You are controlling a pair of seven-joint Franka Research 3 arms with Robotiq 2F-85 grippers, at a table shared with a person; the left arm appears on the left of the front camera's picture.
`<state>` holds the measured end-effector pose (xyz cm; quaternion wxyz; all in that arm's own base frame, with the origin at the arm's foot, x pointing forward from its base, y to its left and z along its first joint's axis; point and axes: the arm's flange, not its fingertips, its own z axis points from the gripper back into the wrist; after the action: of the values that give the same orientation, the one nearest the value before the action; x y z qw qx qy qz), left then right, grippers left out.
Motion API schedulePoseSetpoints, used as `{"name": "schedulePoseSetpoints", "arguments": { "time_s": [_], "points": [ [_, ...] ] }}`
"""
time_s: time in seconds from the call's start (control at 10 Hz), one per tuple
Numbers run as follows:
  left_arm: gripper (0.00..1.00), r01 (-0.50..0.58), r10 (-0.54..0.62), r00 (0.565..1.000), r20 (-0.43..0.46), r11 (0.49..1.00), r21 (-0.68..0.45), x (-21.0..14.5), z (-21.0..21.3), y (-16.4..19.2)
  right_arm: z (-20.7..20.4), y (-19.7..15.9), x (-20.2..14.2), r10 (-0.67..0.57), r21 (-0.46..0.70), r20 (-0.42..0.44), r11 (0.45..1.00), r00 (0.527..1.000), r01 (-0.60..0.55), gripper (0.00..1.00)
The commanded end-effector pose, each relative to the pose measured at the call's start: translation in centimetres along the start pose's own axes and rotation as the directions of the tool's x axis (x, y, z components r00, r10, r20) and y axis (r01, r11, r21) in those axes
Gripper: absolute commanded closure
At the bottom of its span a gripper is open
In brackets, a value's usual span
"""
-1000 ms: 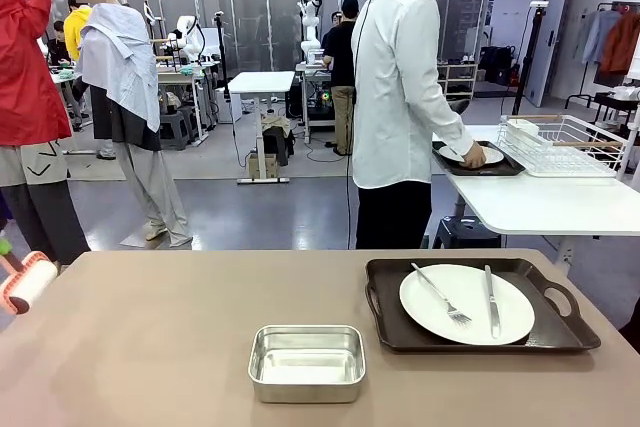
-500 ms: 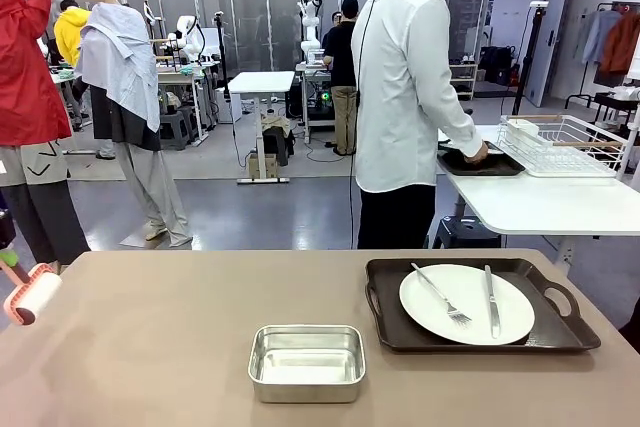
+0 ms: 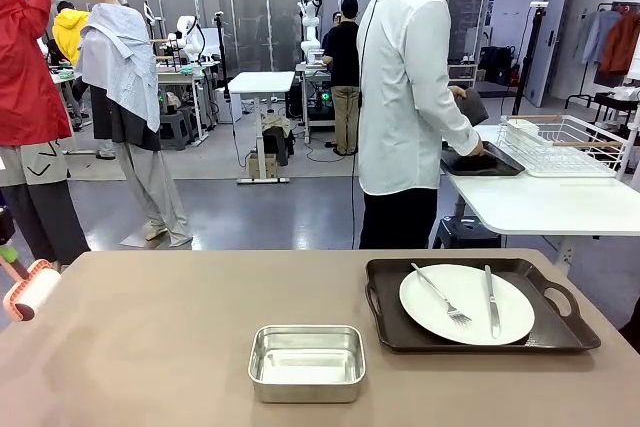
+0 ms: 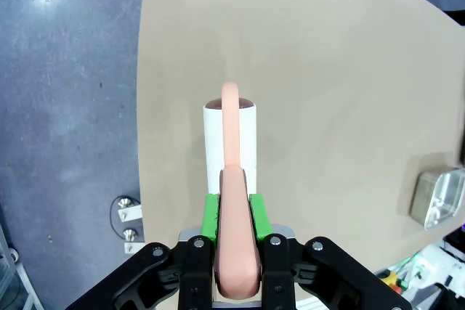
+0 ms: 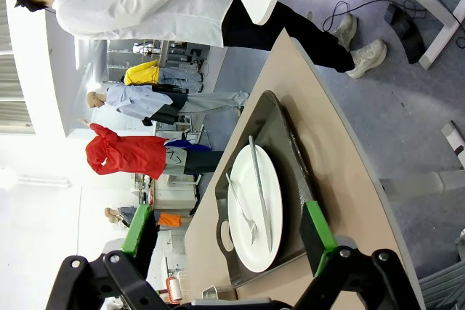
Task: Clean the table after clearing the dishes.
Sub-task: Place the Lint Roller back on top of the Airtight Container.
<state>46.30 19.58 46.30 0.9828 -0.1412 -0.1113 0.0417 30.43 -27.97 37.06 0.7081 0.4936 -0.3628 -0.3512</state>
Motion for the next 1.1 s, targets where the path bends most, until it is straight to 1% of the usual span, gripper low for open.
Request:
{"name": "schedulePoseSetpoints", "arguments": {
  "time_s": [0.0,0.1,0.2,0.3,0.4,0.5,0.6,0.7,0.8,0.9,1.0],
  "points": [
    [0.79,0.000,0.000,1.000,0.000,1.000,0.000,0.0,0.0,0.0,0.0,0.2,0.0,-0.013,0.012,0.010,1.000,1.000,0.013,0.00],
    [0.79,0.191,-0.192,0.981,0.023,0.981,0.028,1.9,0.3,-4.7,0.0,0.2,0.0,-0.013,0.012,0.010,1.000,1.000,0.013,0.00],
    [0.79,0.384,-0.386,0.922,0.014,0.920,0.082,3.1,1.0,-10.9,0.0,0.2,0.0,-0.013,0.012,0.010,1.000,1.000,0.013,0.00],
    [0.79,0.561,-0.565,0.825,0.002,0.819,0.122,3.3,2.0,-17.1,0.0,0.2,0.0,-0.013,0.012,0.010,1.000,1.000,0.013,0.00],
    [0.79,0.698,-0.703,0.711,-0.003,0.706,0.124,2.8,3.0,-22.6,0.0,0.2,0.0,-0.013,0.012,0.010,1.000,1.000,0.013,0.00],
    [0.79,0.829,-0.826,0.554,-0.100,0.538,0.153,1.0,3.0,-29.0,0.0,0.2,0.0,-0.013,0.012,0.010,1.000,1.000,0.013,0.00],
    [0.79,0.901,-0.898,0.426,-0.107,0.411,0.138,-0.6,3.2,-33.7,0.0,0.2,0.0,-0.013,0.012,0.010,1.000,1.000,0.013,0.00],
    [0.79,0.947,-0.944,0.314,-0.101,0.304,0.103,-2.2,2.9,-37.8,0.0,0.2,0.0,-0.013,0.012,0.010,1.000,1.000,0.013,0.00],
    [0.79,0.979,-0.969,0.203,-0.138,0.196,0.063,-3.9,1.9,-41.2,0.0,0.2,0.0,-0.013,0.012,0.010,1.000,1.000,0.013,0.00],
    [0.79,0.998,-0.980,0.057,-0.190,0.061,-0.013,-6.5,0.7,-44.9,0.0,0.2,0.0,-0.013,0.012,0.010,1.000,1.000,0.013,0.00],
    [0.79,0.999,-0.985,-0.019,-0.174,-0.013,-0.033,-8.5,0.4,-46.9,0.0,0.2,0.0,-0.013,0.012,0.010,1.000,1.000,0.013,0.00]
  ]
}}
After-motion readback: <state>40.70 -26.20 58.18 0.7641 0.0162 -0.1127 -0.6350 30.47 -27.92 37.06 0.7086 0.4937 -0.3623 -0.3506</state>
